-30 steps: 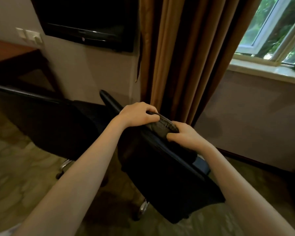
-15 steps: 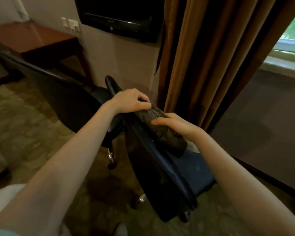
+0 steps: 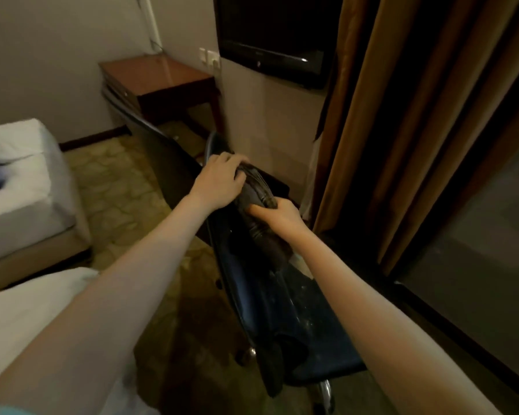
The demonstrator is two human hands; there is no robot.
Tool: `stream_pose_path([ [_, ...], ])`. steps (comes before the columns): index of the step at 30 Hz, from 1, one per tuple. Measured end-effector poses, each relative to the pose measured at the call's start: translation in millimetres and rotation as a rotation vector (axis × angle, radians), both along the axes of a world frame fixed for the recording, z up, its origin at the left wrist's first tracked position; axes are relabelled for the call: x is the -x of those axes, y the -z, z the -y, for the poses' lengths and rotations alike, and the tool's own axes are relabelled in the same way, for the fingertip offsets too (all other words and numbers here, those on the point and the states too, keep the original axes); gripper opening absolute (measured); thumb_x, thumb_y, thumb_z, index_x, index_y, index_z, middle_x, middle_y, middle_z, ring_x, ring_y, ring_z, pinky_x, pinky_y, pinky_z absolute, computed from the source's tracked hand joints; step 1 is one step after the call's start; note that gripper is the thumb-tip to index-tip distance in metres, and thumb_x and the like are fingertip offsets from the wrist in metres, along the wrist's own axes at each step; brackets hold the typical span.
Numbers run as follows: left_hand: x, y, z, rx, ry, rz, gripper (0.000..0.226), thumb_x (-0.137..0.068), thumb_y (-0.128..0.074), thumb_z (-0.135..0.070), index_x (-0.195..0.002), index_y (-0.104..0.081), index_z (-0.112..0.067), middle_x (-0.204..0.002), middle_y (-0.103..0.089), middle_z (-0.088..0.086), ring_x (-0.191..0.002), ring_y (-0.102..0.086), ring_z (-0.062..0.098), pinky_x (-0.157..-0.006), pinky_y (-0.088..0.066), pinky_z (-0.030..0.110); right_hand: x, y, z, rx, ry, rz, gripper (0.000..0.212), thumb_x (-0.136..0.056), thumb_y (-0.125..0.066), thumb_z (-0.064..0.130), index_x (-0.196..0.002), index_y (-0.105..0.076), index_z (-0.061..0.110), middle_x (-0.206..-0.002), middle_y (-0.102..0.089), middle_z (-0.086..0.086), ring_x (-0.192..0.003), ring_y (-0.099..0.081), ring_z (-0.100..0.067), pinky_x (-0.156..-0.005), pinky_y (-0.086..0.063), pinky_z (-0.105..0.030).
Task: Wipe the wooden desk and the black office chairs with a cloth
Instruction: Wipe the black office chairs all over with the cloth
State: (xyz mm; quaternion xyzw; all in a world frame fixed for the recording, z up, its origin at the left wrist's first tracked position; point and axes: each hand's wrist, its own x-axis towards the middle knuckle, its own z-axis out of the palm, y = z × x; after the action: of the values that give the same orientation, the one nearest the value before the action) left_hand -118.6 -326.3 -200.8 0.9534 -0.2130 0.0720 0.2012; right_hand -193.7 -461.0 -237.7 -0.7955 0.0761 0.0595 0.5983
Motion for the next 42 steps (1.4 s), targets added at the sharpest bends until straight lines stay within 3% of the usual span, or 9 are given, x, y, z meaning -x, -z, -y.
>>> stream_pose_path([
  [5, -8, 0, -4, 0.245, -0.166, -0.079, 0.036, -0.097, -0.032, -0.005, -0.129, -0.046, -0.015, -0.140, -0.036, 0.007, -0.130, -0.032, 0.029, -0.105, -0.037, 0.041, -8, 17, 17, -0.317, 0.164, -0.020, 0.013, -0.081, -0.073, 0.027, -0.087, -0.061, 0.025, -0.102, -0.068, -0.002, -0.087, -0.063, -0.013, -0.074, -0.051, -0.026],
  [8, -8, -1, -1, 0.279, -0.209, -0.107, 0.051, -0.088, -0.036, 0.009, -0.132, -0.043, -0.015, -0.137, -0.039, 0.005, -0.128, -0.034, 0.024, -0.102, -0.039, 0.037, -21, 10, 19, -0.310, 0.164, 0.082, 0.023, -0.083, -0.071, 0.027, -0.103, -0.062, 0.023, -0.101, -0.066, 0.005, -0.096, -0.062, -0.014, -0.079, -0.049, -0.025],
  [13, 2, -2, 0, 0.604, -0.389, -0.100, 0.044, -0.088, -0.037, 0.011, -0.123, -0.045, -0.016, -0.124, -0.049, 0.003, -0.105, -0.048, 0.015, -0.071, -0.042, 0.021, -41, -5, -7, -0.019, -0.076, 0.272, 0.036, -0.086, -0.066, 0.030, -0.119, -0.057, 0.020, -0.111, -0.064, 0.004, -0.104, -0.059, -0.013, -0.088, -0.049, -0.028],
  [21, 59, 13, -6, 0.683, -0.834, 0.006, 0.025, -0.091, -0.051, -0.009, -0.113, -0.057, -0.017, -0.111, -0.056, 0.006, -0.097, -0.055, 0.021, -0.080, -0.041, 0.026, -43, -16, 6, 0.238, -0.341, 0.430, 0.043, -0.082, -0.068, 0.021, -0.124, -0.059, 0.016, -0.117, -0.060, -0.002, -0.108, -0.057, -0.022, -0.090, -0.048, -0.038],
  [25, 95, 10, -6, 1.138, -0.952, -0.163, 0.037, -0.086, -0.037, 0.008, -0.106, -0.054, -0.018, -0.084, -0.057, 0.007, -0.068, -0.053, 0.019, -0.058, -0.043, 0.028, -11, -16, 1, 0.250, -0.463, 0.611, 0.047, -0.082, -0.068, 0.013, -0.128, -0.058, 0.013, -0.117, -0.055, -0.001, -0.106, -0.054, -0.020, -0.086, -0.044, -0.028],
  [29, 131, 12, -4, 1.318, -0.906, -0.364, 0.031, -0.088, -0.034, 0.011, -0.096, -0.060, -0.004, -0.076, -0.055, 0.010, -0.064, -0.050, 0.017, -0.059, -0.043, 0.024, 17, -14, 3, 0.266, -0.579, 0.731, 0.044, -0.081, -0.067, 0.010, -0.124, -0.061, 0.013, -0.116, -0.056, -0.003, -0.106, -0.054, -0.023, -0.091, -0.046, -0.037],
  [34, 143, 30, 5, 1.187, -1.016, -0.276, 0.030, -0.092, -0.041, -0.015, -0.114, -0.060, -0.006, -0.112, -0.063, 0.012, -0.105, -0.059, 0.030, -0.098, -0.047, 0.043, 45, 2, 15, 0.093, -0.605, 0.651, 0.049, -0.078, -0.068, 0.000, -0.125, -0.059, 0.008, -0.107, -0.049, 0.007, -0.102, -0.052, -0.010, -0.090, -0.038, -0.010],
  [38, 151, 26, 8, 0.972, -1.026, -0.153, 0.023, -0.093, -0.038, -0.008, -0.105, -0.058, -0.010, -0.101, -0.059, 0.006, -0.098, -0.055, 0.023, -0.085, -0.043, 0.033, 57, 9, 22, 0.058, -0.600, 0.572, 0.049, -0.078, -0.069, -0.002, -0.125, -0.058, 0.004, -0.107, -0.049, 0.008, -0.098, -0.049, -0.004, -0.085, -0.035, 0.001],
  [42, 161, 24, 14, 0.922, -0.899, -0.150, 0.026, -0.092, -0.034, -0.001, -0.092, -0.051, -0.021, -0.088, -0.058, -0.001, -0.089, -0.056, 0.024, -0.079, -0.045, 0.036, 67, 19, 39, -0.041, -0.643, 0.480, 0.041, -0.073, -0.070, -0.006, -0.111, -0.067, 0.009, -0.097, -0.055, 0.009, -0.089, -0.055, 0.000, -0.083, -0.041, -0.006],
])
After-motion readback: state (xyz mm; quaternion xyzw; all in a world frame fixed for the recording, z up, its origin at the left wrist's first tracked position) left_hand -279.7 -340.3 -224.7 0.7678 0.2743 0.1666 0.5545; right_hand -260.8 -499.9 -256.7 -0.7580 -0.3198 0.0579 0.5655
